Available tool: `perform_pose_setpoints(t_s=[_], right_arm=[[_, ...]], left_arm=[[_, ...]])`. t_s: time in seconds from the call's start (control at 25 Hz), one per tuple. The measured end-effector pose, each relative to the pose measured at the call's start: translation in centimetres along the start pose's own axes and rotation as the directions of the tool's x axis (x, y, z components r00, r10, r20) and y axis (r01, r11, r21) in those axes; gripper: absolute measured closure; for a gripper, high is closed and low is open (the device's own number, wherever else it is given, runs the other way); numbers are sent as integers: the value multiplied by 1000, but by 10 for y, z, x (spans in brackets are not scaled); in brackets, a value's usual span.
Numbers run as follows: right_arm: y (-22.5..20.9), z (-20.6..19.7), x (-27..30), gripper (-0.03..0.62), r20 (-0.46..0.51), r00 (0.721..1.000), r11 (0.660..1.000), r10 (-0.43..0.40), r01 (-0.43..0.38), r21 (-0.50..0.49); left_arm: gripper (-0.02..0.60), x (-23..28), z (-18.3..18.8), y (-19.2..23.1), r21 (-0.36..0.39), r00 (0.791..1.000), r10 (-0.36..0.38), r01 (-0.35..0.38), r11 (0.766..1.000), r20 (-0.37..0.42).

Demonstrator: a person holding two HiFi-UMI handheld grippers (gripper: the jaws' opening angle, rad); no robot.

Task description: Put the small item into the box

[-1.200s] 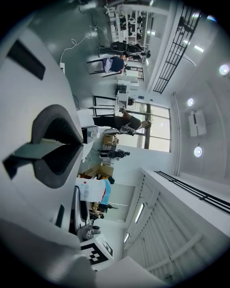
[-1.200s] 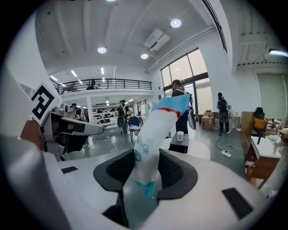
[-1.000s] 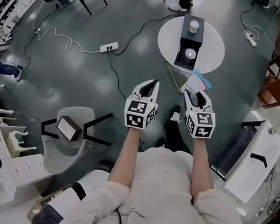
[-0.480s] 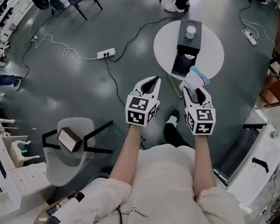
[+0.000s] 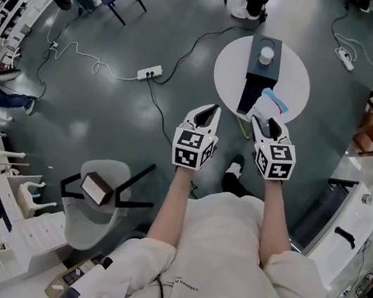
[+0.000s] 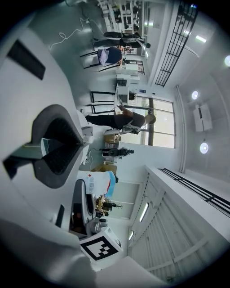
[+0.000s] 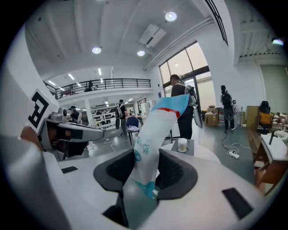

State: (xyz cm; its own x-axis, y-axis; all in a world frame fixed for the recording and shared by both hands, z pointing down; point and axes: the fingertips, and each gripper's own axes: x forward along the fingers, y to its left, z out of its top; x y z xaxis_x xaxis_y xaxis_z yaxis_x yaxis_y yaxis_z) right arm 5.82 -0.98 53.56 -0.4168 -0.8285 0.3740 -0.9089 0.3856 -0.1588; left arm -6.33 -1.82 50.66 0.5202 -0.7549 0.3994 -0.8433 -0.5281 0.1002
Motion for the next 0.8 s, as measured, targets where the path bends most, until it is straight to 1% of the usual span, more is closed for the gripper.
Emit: perform_pose_setpoints(t_s=[0.24, 0.44, 0.52, 0.68, 0.8], right_arm=[[-5, 8, 44, 410, -33, 998, 999, 50, -50, 22], [-14, 22, 84, 410, -24, 995, 994, 98, -96, 46], [-12, 26, 101, 410, -33, 992, 993, 118, -117, 34], [-29, 46, 125, 410, -10, 992, 992, 123, -122, 38], [-42, 55, 135, 410, 2, 993, 991, 120, -120, 52]], left_arm=[[560, 18, 16, 31, -1, 999, 38, -38, 999, -14], [560, 44, 21, 41, 20, 999, 31, -31, 999, -25], [560, 55, 21, 55, 4, 999, 40, -40, 999, -30], [560, 84, 40, 68, 5, 999, 39, -38, 999, -27], [560, 101, 51, 68, -20, 1000, 22, -22, 1000, -6]])
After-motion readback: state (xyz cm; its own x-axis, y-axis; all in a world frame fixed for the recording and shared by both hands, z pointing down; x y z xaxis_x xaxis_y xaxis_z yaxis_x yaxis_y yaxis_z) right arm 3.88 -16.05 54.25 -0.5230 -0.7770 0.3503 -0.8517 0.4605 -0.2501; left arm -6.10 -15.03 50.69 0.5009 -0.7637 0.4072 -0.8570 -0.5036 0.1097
